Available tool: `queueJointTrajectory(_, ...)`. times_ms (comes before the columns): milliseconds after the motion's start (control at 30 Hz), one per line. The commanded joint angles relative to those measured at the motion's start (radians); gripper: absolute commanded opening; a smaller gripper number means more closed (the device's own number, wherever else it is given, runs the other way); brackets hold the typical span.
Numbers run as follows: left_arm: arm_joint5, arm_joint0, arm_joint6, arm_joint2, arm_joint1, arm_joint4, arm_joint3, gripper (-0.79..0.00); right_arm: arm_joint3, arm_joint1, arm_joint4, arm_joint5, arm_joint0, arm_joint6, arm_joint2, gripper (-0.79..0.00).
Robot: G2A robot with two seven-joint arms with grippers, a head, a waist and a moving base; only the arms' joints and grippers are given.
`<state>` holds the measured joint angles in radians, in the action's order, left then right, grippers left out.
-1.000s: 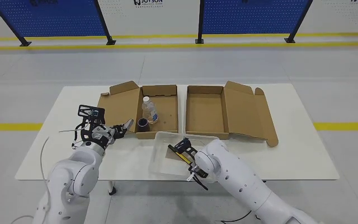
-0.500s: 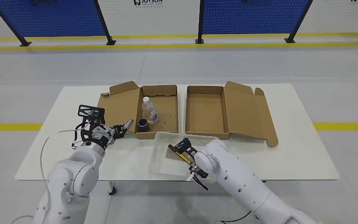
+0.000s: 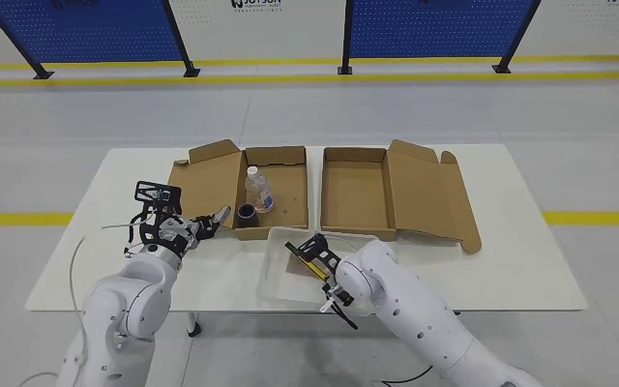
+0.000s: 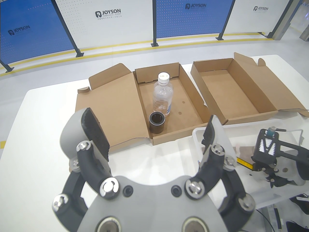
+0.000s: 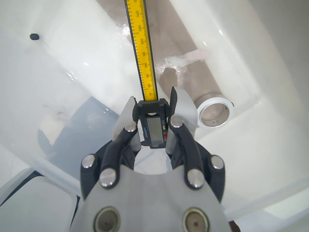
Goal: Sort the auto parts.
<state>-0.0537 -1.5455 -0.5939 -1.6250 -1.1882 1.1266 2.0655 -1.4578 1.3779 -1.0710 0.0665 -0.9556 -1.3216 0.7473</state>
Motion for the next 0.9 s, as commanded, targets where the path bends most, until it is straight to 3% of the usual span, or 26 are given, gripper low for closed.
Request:
queueJointTrajectory(0, 0.0, 0.0, 0.0, 0.0, 0.0, 0.0, 0.0, 0.0, -0.024, -0.004, -0.003, 0.002, -0.011, 0.0, 0.015, -0.785)
queueJointTrajectory(467, 0.0, 0.0, 0.0, 0.0, 0.0, 0.0, 0.0, 0.0, -0.2, -0.038, 0.03, 0.002, -0.12, 0.045, 0.152, -0.785)
queueJointTrajectory(767, 0.0, 0.0, 0.0, 0.0, 0.0, 0.0, 0.0, 0.0, -0.27, -0.049, 0.139, 0.001, -0.188, 0.165, 0.242, -0.785)
queueJointTrajectory(867, 0.0, 0.0, 0.0, 0.0, 0.0, 0.0, 0.0, 0.0, -0.284, -0.05, 0.244, -0.016, -0.216, 0.227, 0.275, -0.785)
